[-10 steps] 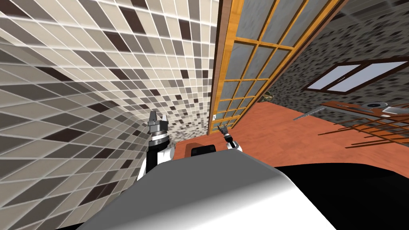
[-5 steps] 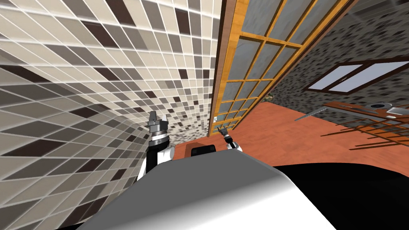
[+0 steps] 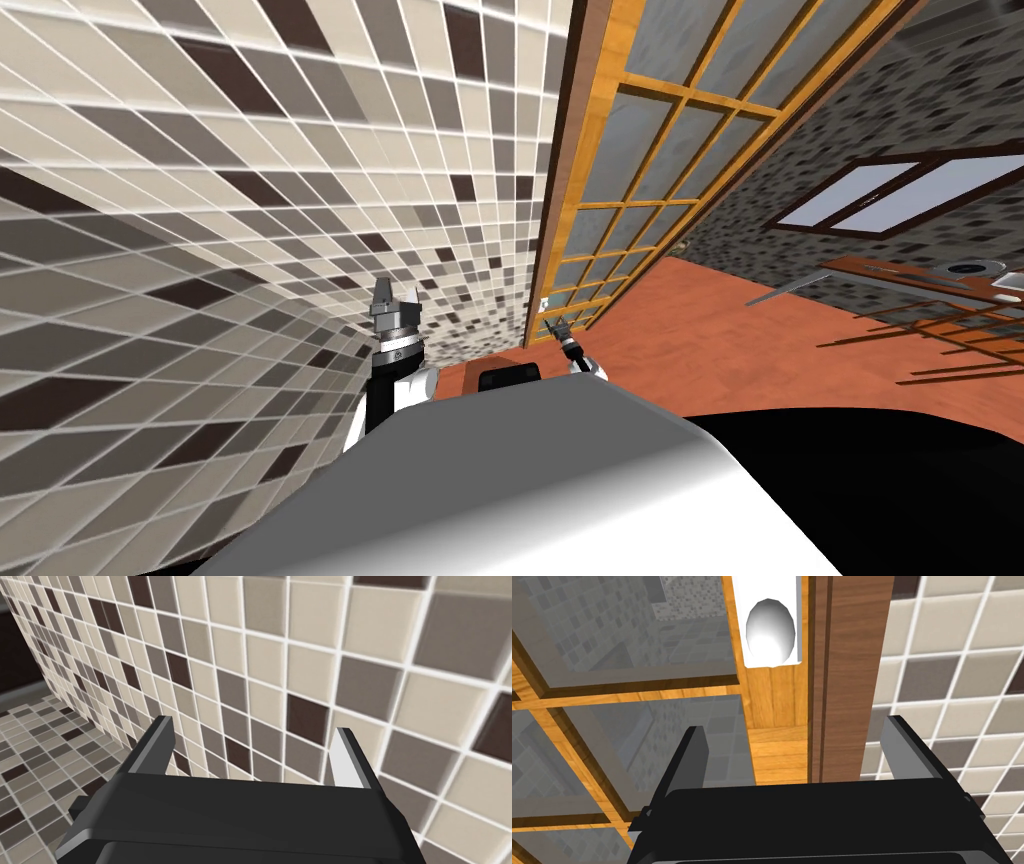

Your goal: Pull the door open

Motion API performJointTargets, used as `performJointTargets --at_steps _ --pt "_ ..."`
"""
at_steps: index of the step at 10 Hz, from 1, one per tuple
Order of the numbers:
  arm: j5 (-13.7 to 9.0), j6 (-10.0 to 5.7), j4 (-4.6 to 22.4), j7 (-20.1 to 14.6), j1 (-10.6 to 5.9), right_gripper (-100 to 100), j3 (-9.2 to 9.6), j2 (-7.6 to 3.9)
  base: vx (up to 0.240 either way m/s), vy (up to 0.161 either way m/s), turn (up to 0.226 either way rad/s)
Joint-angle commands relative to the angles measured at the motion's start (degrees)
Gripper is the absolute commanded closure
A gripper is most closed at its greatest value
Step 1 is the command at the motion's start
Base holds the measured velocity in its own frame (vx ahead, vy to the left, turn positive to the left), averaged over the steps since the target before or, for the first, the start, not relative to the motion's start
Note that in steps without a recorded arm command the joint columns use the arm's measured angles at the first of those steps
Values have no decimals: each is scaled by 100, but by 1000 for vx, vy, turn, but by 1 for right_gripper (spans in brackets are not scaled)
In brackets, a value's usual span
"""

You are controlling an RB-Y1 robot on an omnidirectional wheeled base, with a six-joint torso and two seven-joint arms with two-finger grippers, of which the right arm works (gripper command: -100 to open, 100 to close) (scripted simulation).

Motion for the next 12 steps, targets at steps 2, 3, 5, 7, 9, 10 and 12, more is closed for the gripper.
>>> performJointTargets --at_steps 2,3,5,7,9,10,12 --pt "-80 -49 -63 -10 127 -100 72 -53 193 96 13" --pt "-115 -70 -87 -14 181 -100 103 -77 189 96 0" --pt "-181 -110 -134 -22 284 -100 162 -122 213 39 -5" --pt "-241 -147 -175 -29 375 -100 214 -163 197 -35 -12" --pt "-216 -159 -139 -28 430 -100 251 -138 77 -35 -6" --pt "-216 -159 -139 -28 430 100 251 -138 -31 13 -4" --pt "-216 -159 -139 -28 430 100 251 -138 -6 0 -10"
